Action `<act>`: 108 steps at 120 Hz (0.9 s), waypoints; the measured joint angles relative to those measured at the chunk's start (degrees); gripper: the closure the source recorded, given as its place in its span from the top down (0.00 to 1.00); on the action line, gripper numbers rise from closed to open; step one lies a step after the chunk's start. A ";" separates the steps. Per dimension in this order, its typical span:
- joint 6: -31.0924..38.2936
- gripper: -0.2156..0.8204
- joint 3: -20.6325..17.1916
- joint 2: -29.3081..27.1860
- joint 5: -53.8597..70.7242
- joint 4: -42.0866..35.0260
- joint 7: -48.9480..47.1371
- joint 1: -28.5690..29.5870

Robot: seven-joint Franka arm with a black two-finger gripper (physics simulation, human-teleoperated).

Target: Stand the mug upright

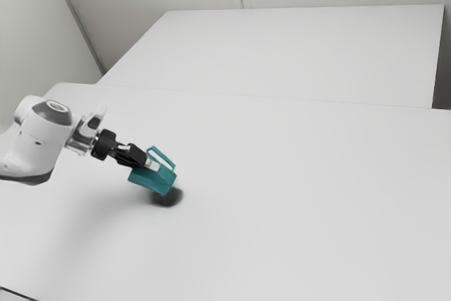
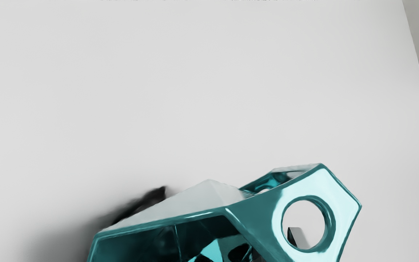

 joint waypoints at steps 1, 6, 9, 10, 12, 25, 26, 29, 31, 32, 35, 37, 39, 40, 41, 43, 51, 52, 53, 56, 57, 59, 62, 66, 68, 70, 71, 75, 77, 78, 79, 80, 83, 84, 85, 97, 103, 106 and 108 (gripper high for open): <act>-0.02 0.04 -0.02 -0.06 0.10 0.10 -0.01 0.01; -0.18 0.04 -0.13 -0.28 0.85 0.86 -0.12 0.07; -0.28 0.04 -0.16 -0.37 1.39 1.34 -0.21 0.08; -0.31 0.04 -0.22 -0.40 1.63 1.54 -0.25 0.13; -0.36 0.04 -0.33 -0.43 2.08 1.90 -0.33 0.21; -1.52 0.04 -0.68 -0.52 7.19 5.70 -1.47 0.32; -1.68 0.04 -0.69 -0.52 7.68 6.06 -1.60 0.32; -2.12 0.04 -0.73 -0.53 9.06 6.95 -1.99 0.29; -2.42 0.04 -0.82 -0.53 10.04 7.58 -2.27 0.34; -2.56 0.04 -0.87 -0.53 10.51 7.85 -2.41 0.36; -3.05 0.04 -1.03 -0.53 12.15 8.80 -2.89 0.43; -3.39 0.04 -1.13 -0.53 13.27 9.39 -3.24 0.47; -3.74 0.04 -1.20 -0.53 14.47 9.99 -3.63 0.46; -3.92 0.04 -1.24 -0.53 15.05 10.26 -3.83 0.46; -4.10 0.04 -1.30 -0.53 15.64 10.53 -4.03 0.48; -4.46 0.04 -1.46 -0.53 16.86 11.08 -4.46 0.56; -5.94 0.04 -2.16 -0.53 22.04 12.99 -6.46 0.80; -6.13 0.04 -2.23 -0.53 22.66 13.16 -6.73 0.80; -6.31 0.04 -2.30 -0.54 23.30 13.32 -7.01 0.79; -6.81 0.04 -2.69 -0.65 25.16 13.83 -7.88 0.96; -6.96 0.04 -2.85 -0.68 25.73 13.99 -8.18 1.03; -7.25 0.04 -3.14 -0.74 26.88 14.25 -8.78 1.13; -7.64 0.04 -3.56 -0.81 28.48 14.53 -9.68 1.25; -8.05 0.03 -4.14 -0.91 30.54 14.78 -10.92 1.34; -8.20 0.03 -4.40 -0.96 31.54 14.85 -11.55 1.33; -8.34 0.03 -4.72 -1.03 32.54 14.92 -12.21 1.35; -8.40 0.03 -4.87 -1.06 33.03 14.95 -12.54 1.33; -8.61 0.03 -5.43 -1.15 34.94 15.04 -13.88 1.21; -8.70 0.03 -5.73 -1.20 35.91 15.10 -14.57 1.14; -8.74 0.03 -5.89 -1.20 36.43 15.21 -14.92 1.09; -8.78 0.03 -6.02 -1.21 36.92 15.30 -15.27 1.03; -8.82 0.03 -6.16 -1.21 37.41 15.38 -15.63 0.96; -8.92 0.03 -6.53 -1.25 38.87 15.55 -16.69 0.72; -8.95 0.03 -6.63 -1.26 39.32 15.60 -17.05 0.62; -8.98 0.03 -6.76 -1.27 39.76 15.63 -17.41 0.54; -8.71 0.04 -8.90 -1.27 44.54 15.88 -21.73 0.17; -8.26 0.04 -9.88 -1.25 46.45 15.86 -23.81 -0.05; -7.97 0.04 -10.37 -1.24 47.38 15.86 -24.84 -0.14; -7.78 0.04 -10.64 -1.24 47.92 15.86 -25.51 -0.24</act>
